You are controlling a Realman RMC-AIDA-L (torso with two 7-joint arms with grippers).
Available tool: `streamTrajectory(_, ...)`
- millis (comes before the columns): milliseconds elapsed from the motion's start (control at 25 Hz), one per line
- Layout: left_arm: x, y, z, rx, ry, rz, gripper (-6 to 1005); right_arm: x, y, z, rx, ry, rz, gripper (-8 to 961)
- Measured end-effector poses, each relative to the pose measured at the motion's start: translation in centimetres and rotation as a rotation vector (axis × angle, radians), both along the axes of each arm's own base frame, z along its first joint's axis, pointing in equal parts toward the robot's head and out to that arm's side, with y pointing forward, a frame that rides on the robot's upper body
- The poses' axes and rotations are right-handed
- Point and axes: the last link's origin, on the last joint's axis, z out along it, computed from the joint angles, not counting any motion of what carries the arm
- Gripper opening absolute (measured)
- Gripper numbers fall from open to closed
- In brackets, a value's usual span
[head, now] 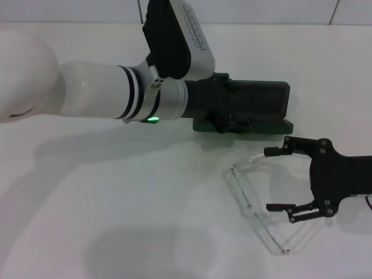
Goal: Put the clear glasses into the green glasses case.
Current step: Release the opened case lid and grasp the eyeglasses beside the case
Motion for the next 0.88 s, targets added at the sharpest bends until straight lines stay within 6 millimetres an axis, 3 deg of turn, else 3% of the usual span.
streamTrajectory(320, -0.2, 0.5, 0.4, 0.054, -0.038, 0.033, 741, 0.0, -0.1, -0.1, -0.006, 0.000, 0.001, 860)
streamTrajectory(600, 1.1, 5.1, 1.2, 0.303, -0.085, 0.088, 739, -0.3, 0.0, -0.3, -0.010, 0.002, 0.011, 860)
streamTrajectory(760, 1.3, 7.1, 0.2, 0.291, -0.021, 0.122, 739, -0.4, 0.0, -0.5, -0.012, 0.006, 0.012, 860)
streamTrajectory(880, 1.3, 7.0, -0.5, 0.239, 0.011, 0.127, 738, -0.4, -0.1, -0.6, -0.013, 0.009, 0.010, 860)
